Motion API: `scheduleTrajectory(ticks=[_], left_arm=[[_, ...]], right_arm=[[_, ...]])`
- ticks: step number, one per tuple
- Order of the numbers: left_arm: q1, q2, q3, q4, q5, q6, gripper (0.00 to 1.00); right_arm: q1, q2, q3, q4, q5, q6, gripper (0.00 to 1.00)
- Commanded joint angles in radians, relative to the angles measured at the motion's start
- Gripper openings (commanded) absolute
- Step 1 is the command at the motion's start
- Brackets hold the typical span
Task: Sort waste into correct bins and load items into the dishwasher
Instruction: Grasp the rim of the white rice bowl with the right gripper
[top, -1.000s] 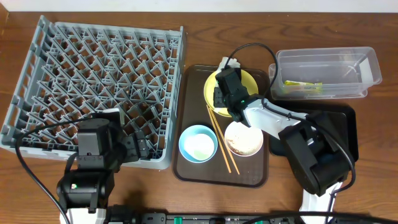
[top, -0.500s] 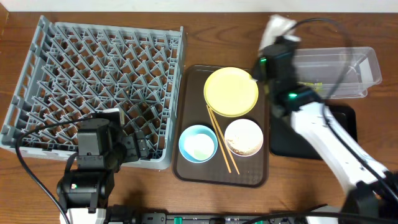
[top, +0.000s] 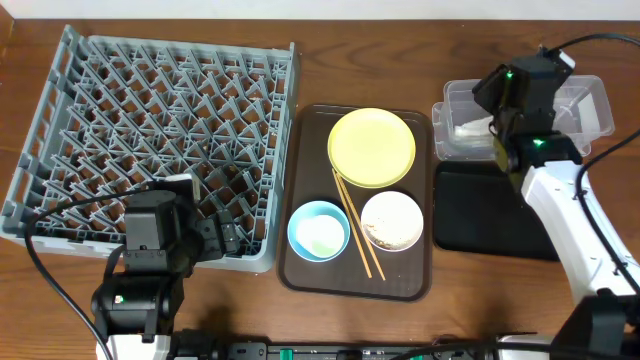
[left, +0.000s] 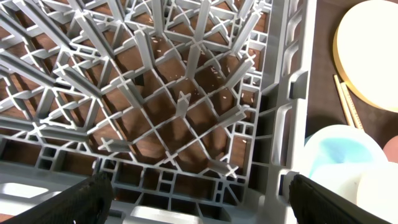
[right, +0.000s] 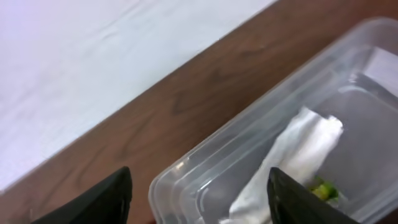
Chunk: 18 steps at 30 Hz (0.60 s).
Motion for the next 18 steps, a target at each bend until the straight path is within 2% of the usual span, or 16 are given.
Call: scheduleTrajectory(ticks=[1,4,8,13,18], left_arm=[[0.004,0.0,0.025,0.002,0.002,-0.005,0.93],[0.004,0.0,0.025,0.003,0.002,-0.005,0.94],[0.004,0.0,0.025,0.003,0.002,-0.005,0.93],[0.004,0.0,0.025,0.003,0.002,-0.005,0.93],[0.004,0.0,0.025,0.003,0.002,-0.005,0.93]], right_arm=[[0.002,-0.09,0.005,-0.04,-0.261,-0.203,0.69],[0.02,-0.155,0.005,-0.164,-0.475,-0.32,0.74],[0.055,-0.222,0.005,-0.399,-0.651,-0.444,0.8],[0.145,-0.232,0.004,-0.637,-0.657,-0.46,0.81],[0.302,-0.186,-0.016,-0.728,-0.603,-0.475,0.79]])
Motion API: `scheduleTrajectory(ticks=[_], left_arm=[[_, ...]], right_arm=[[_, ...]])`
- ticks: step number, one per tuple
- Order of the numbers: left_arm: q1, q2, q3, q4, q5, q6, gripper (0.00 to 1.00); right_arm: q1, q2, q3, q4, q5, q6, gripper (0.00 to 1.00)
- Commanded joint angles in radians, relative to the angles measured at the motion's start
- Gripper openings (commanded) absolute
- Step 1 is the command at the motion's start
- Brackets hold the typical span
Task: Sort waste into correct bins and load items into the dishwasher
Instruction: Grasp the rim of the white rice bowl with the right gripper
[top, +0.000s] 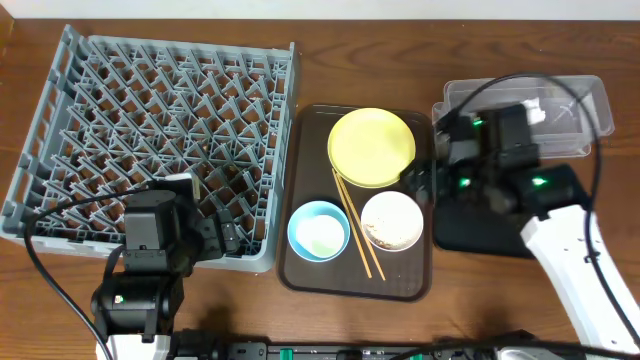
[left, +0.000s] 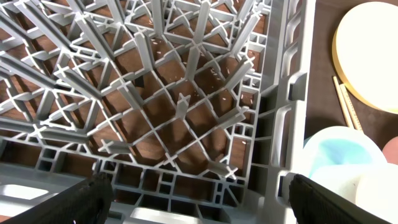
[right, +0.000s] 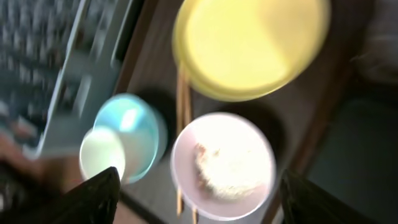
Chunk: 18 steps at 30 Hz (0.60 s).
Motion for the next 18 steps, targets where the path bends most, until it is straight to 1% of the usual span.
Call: scheduleTrajectory(ticks=[1,4,6,8,14,18], left_arm=[[0.004,-0.001,0.024,-0.001,0.002,-0.005,0.94],[0.004,-0.001,0.024,-0.001,0.002,-0.005,0.93],[0.004,-0.001,0.024,-0.001,0.002,-0.005,0.93],[0.004,-0.001,0.024,-0.001,0.002,-0.005,0.93],[0.004,-0.001,0.024,-0.001,0.002,-0.005,0.93],[0.004,-0.001,0.024,-0.001,0.002,-0.005,0.94]], right_arm=[[0.111,0.04,-0.022,-0.019,0.037,-0.048,0.77],[0.203,0.095,-0.035,-0.019,0.152,-0.047,0.74],[0.255,0.144,-0.037,-0.01,0.22,-0.024,0.7],[0.291,0.191,-0.037,0.009,0.257,0.012,0.69],[0.343,0.313,-0.037,0.105,0.272,0.161,0.58],[0.363,0.378,-0.037,0.141,0.275,0.222,0.52]])
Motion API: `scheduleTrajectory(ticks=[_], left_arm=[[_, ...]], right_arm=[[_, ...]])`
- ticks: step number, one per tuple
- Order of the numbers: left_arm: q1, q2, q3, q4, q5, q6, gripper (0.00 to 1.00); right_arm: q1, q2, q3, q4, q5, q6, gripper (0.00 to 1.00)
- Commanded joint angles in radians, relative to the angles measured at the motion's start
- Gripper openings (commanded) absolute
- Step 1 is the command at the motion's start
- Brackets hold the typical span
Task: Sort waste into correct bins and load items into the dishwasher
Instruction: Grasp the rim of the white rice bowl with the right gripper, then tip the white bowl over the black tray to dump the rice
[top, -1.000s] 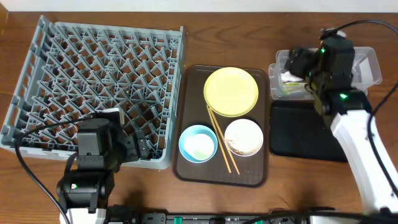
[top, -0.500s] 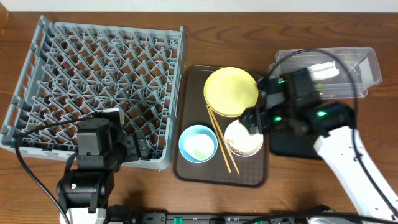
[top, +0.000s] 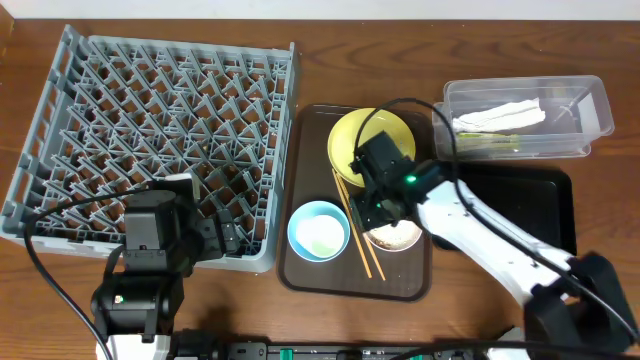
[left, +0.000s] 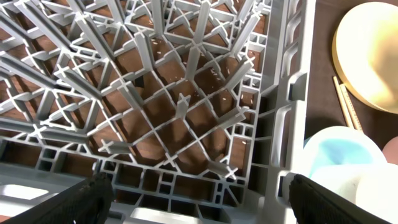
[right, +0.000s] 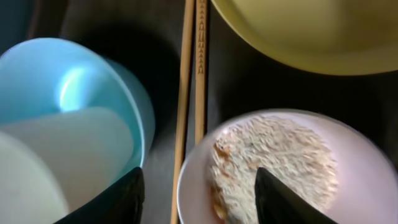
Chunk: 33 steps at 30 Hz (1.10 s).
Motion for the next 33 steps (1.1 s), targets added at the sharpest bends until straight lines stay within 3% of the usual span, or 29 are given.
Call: scheduleTrajectory(ticks=[1,3,8,11,13,26,33], left_arm=[[0.004,-0.001,0.024,-0.001,0.002,-0.005,0.93],[0.004,-0.001,0.024,-0.001,0.002,-0.005,0.93],[0.004,-0.001,0.024,-0.001,0.002,-0.005,0.93],[0.004,-0.001,0.024,-0.001,0.002,-0.005,0.93],[0.004,-0.001,0.024,-0.001,0.002,-0.005,0.93],[0.004,-0.001,0.024,-0.001,0.002,-0.005,0.93],[0.004,-0.001,0.024,-0.001,0.002,-0.005,0.93]], right_arm=[[0.027,0.066,-0.006,0.019,0.031,0.109,0.5],[0.029,0.092,-0.006,0.03,0.031,0.119,0.46],[0.029,0.124,-0.006,0.039,0.033,0.135,0.22],[0.029,0.117,-0.004,0.047,0.06,0.138,0.14],[0.027,0.109,-0.004,0.049,0.073,0.138,0.01],[-0.045,-0.153,-0.003,0.013,0.091,0.084,0.01],[-0.212,-0.285,-0.003,-0.04,0.074,0.111,0.01]])
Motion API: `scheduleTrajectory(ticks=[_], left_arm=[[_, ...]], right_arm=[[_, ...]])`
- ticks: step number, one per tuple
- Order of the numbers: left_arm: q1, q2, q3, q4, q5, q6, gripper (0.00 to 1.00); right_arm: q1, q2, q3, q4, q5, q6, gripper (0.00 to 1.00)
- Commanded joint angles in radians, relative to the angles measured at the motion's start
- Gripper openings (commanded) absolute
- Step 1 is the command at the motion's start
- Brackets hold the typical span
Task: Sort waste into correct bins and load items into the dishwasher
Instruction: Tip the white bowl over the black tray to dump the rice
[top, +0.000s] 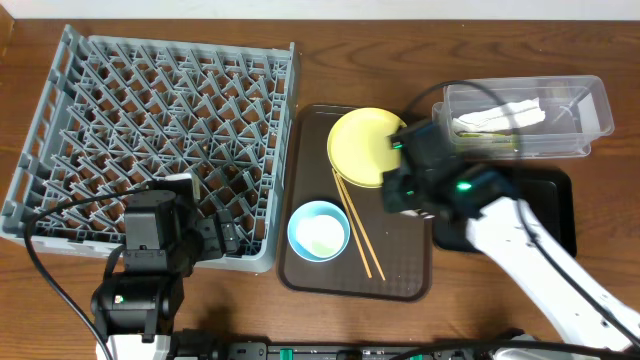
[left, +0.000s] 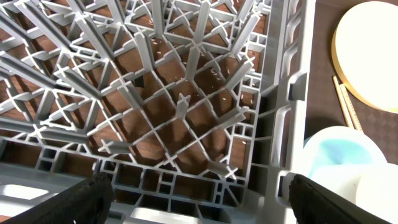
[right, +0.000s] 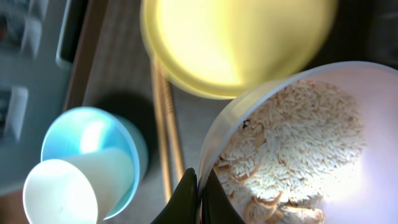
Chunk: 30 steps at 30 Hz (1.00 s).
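A white bowl of rice is held up over the brown tray, with my right gripper shut on its left rim. In the overhead view the right gripper hides the bowl. Below lie a yellow plate, two chopsticks and a blue bowl holding a white cup. My left gripper hangs open over the near right corner of the grey dish rack, holding nothing.
A clear plastic container with a crumpled napkin and scraps stands at the back right. A black tray lies in front of it, partly under my right arm. The rack's right wall borders the brown tray.
My right gripper was open just above the rice bowl on the tray. Now it is shut on the bowl's rim, and the bowl is off its spot, at the tray's right side.
My right gripper was open over the clear container at the back right. Then it was above the tray's right edge, then low over the rice bowl and chopsticks. Now it holds the rice bowl by the rim. The left arm stayed still over the rack.
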Motion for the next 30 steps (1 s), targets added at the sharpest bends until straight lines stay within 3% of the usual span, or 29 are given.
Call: scheduleTrajectory(ticks=[1,10,22,30], left_arm=[[0.004,-0.001,0.024,-0.001,0.002,-0.005,0.94],[0.004,-0.001,0.024,-0.001,0.002,-0.005,0.94],[0.004,-0.001,0.024,-0.001,0.002,-0.005,0.93],[0.004,-0.001,0.024,-0.001,0.002,-0.005,0.93]], right_arm=[[-0.111,-0.041,-0.001,-0.022,-0.026,0.01,0.01],[-0.393,-0.04,-0.085,-0.004,-0.375,-0.068,0.01],[-0.764,-0.029,-0.349,0.267,-0.996,-0.156,0.01],[-0.921,0.056,-0.428,0.368,-1.236,-0.137,0.01]])
